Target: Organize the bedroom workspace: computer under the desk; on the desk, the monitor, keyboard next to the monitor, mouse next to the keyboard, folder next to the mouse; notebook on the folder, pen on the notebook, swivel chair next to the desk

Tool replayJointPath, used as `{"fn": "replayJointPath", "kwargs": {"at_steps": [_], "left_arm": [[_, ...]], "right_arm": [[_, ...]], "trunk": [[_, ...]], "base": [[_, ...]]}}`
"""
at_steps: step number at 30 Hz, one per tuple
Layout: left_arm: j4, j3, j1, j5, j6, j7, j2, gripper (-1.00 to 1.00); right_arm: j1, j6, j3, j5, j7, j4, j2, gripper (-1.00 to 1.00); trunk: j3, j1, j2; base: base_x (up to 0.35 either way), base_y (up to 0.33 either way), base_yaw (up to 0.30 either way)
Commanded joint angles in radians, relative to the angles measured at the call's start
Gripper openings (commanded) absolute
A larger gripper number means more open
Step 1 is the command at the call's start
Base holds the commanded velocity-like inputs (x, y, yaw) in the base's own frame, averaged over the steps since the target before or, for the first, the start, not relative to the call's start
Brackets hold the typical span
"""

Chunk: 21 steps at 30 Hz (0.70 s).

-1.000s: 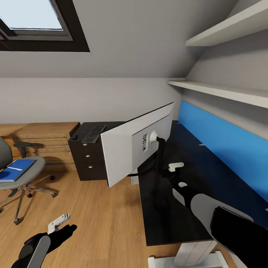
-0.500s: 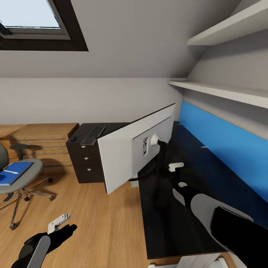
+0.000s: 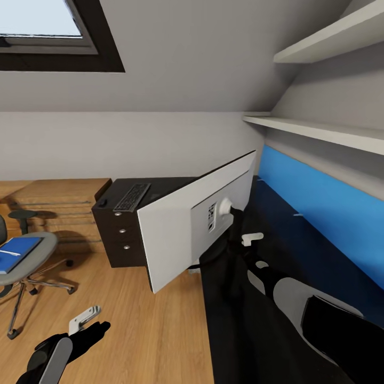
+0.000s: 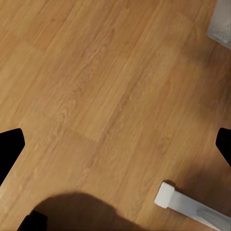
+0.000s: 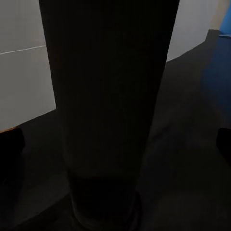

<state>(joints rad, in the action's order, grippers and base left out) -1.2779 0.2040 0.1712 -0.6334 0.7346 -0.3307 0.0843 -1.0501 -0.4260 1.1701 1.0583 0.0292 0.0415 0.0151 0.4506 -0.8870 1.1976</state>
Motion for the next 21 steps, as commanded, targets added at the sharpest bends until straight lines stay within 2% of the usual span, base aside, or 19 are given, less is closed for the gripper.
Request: {"fn": "replayJointPath", "kwargs": {"at_steps": [1,12,21], "left_arm": [[-0.001,0.0,0.001,-0.011,0.003,-0.008,0.0,1.0],[-0.001,0.0,0.001,-0.01,0.003,-0.008,0.0,1.0],[-0.004,-0.001,0.001,-0.01,0.003,-0.009,0.001,1.0]], "right_arm": [[-0.001,-0.002,0.008,0.006,0.003,0.0,0.0,1.0],[-0.001,-0.002,0.008,0.006,0.003,0.0,0.0,1.0],[-0.001,-0.003,0.008,0.006,0.003,0.0,0.0,1.0]], "trunk": [[0.001,0.0,0.001],[0.001,0.0,0.001],[0.001,0.0,0.001]], "base": [[0.022,0.008,0.0],[0.006,0.002,0.0],[0.084,0.0,0.0]]}}
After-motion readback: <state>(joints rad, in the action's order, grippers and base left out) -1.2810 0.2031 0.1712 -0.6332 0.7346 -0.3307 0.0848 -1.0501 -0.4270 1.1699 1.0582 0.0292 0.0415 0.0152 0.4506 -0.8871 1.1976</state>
